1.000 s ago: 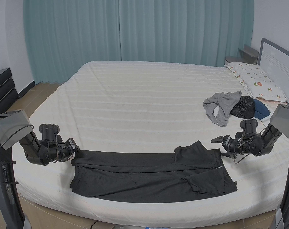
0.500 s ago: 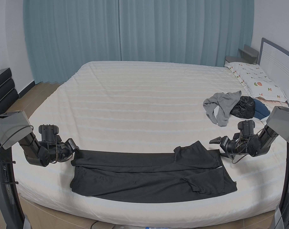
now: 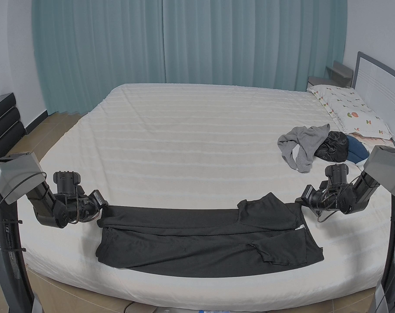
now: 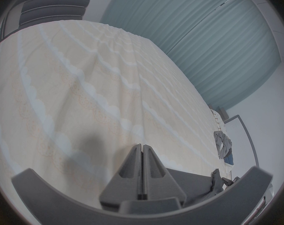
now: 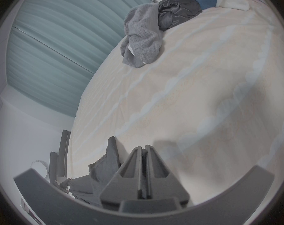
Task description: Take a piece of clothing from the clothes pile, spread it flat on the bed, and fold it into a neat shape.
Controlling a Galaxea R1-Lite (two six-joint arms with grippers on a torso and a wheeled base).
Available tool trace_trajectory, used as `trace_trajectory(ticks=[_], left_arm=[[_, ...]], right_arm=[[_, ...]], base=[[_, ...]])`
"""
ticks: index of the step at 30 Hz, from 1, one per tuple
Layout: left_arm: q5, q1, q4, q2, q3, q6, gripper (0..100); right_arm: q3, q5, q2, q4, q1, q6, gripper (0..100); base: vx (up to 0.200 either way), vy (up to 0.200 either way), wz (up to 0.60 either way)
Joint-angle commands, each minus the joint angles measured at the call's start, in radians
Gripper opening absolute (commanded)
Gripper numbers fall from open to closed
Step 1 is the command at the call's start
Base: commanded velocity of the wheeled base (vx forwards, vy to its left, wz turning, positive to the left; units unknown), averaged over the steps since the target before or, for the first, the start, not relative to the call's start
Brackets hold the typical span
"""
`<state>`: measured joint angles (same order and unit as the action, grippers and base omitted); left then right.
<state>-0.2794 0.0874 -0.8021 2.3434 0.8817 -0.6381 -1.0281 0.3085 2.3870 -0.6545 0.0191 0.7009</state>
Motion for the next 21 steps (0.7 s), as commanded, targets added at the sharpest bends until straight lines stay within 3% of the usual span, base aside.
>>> trace_trajectory(ticks=[1, 12, 13, 21], left_arm=[[0.000, 0.002, 0.000, 0.010, 0.002, 0.000, 0], [0.000, 0.005, -0.003, 0.008, -0.003, -0.002, 0], [-0.003, 0.005, -0.002, 0.008, -0.001, -0.003, 100], [-0.006, 0.018, -0.002, 0.002, -0.004, -0.005, 100]], right_arm=[[-0.003, -0.005, 0.001, -0.007, 0.002, 0.000, 0], [-0.004, -0.005, 0.003, -0.017, 0.010, 0.000, 0], [-0.003, -0.005, 0.003, -0.017, 0.008, 0.000, 100], [0.016, -0.002, -0.025, -0.024, 0.015, 0.011, 100]], base=[[0.000, 0.000, 0.00], [0.000, 0.000, 0.00], [0.000, 0.000, 0.00], [0.000, 0.000, 0.00]])
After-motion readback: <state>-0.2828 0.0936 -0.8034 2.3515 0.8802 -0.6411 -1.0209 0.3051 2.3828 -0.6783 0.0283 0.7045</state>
